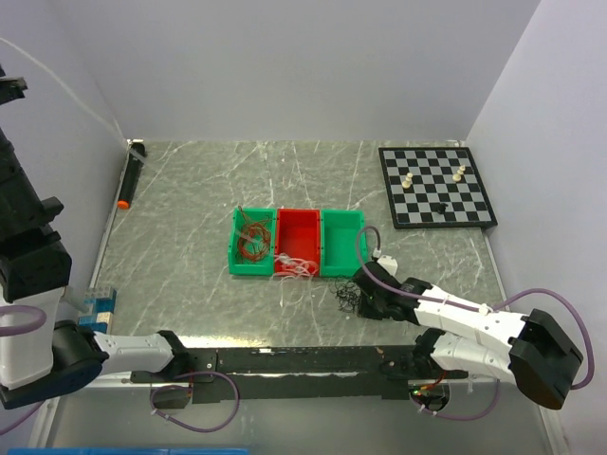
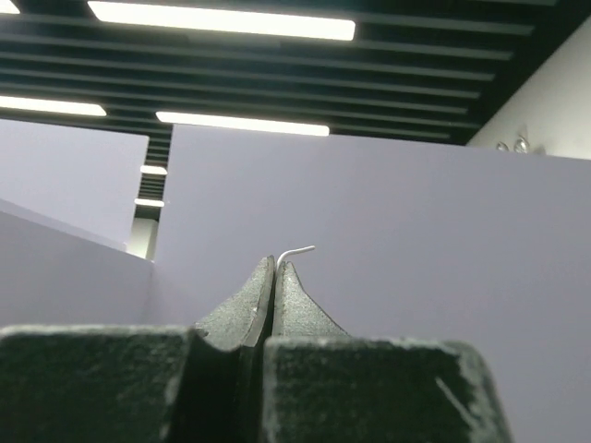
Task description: Untangle the cables
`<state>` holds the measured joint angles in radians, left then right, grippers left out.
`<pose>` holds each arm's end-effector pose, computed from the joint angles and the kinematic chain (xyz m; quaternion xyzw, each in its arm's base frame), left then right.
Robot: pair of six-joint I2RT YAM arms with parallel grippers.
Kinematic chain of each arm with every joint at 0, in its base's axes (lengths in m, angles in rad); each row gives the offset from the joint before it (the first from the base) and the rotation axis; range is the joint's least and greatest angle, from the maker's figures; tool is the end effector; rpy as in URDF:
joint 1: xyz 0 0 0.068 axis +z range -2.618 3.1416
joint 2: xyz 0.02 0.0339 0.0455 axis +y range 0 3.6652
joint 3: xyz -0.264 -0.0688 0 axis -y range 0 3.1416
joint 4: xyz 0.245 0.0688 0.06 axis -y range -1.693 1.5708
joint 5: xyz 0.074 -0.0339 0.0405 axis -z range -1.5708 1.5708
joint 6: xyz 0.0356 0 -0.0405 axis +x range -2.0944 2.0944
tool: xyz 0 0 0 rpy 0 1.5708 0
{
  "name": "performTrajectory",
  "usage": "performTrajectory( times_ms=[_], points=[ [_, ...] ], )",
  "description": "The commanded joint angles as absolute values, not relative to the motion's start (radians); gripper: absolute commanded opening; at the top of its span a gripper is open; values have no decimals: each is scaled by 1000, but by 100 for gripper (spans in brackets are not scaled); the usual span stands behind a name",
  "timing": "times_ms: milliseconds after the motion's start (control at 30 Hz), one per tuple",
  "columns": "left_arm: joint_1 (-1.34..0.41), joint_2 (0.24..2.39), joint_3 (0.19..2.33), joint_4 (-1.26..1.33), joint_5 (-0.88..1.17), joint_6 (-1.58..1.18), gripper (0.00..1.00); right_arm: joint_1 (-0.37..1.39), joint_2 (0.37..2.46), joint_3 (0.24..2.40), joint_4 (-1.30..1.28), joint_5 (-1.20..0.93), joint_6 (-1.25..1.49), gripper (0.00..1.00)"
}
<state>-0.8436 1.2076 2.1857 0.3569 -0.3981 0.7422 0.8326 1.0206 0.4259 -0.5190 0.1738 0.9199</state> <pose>0.0357 -0.0194 0.7009 -0.0557 0.2208 -0.0261 0.9734 0.1167 0.1191 0.1531 0.0620 0.9685 0.1193 0.2094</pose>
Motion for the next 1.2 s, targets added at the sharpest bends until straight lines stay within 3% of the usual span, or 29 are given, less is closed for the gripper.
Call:
performTrajectory(
  times_ms=[0,167,233,333,500,700,900,1167],
  points=[
    [-841,1239,2185,503,-407,843,1,842,1026,434,-597,218,959,0],
    [-841,1310,2288,621,-414,933,1,848,1057,430,-597,199,973,0],
    [-841,1312,2316,434,-440,841,3,857,1052,428,-574,181,959,0],
    [-842,1165,2072,16,-304,660,1,868,985,429,-554,179,936,0],
    [-841,988,1576,-387,-98,480,1,868,890,478,-627,235,917,0],
    [-842,871,1166,-472,-9,584,1,868,822,497,-692,247,925,0],
    [-842,868,1072,-676,55,765,1,868,808,506,-742,261,933,0],
    [-841,974,1083,-1216,129,1011,1,868,795,554,-801,288,939,0]
  ],
)
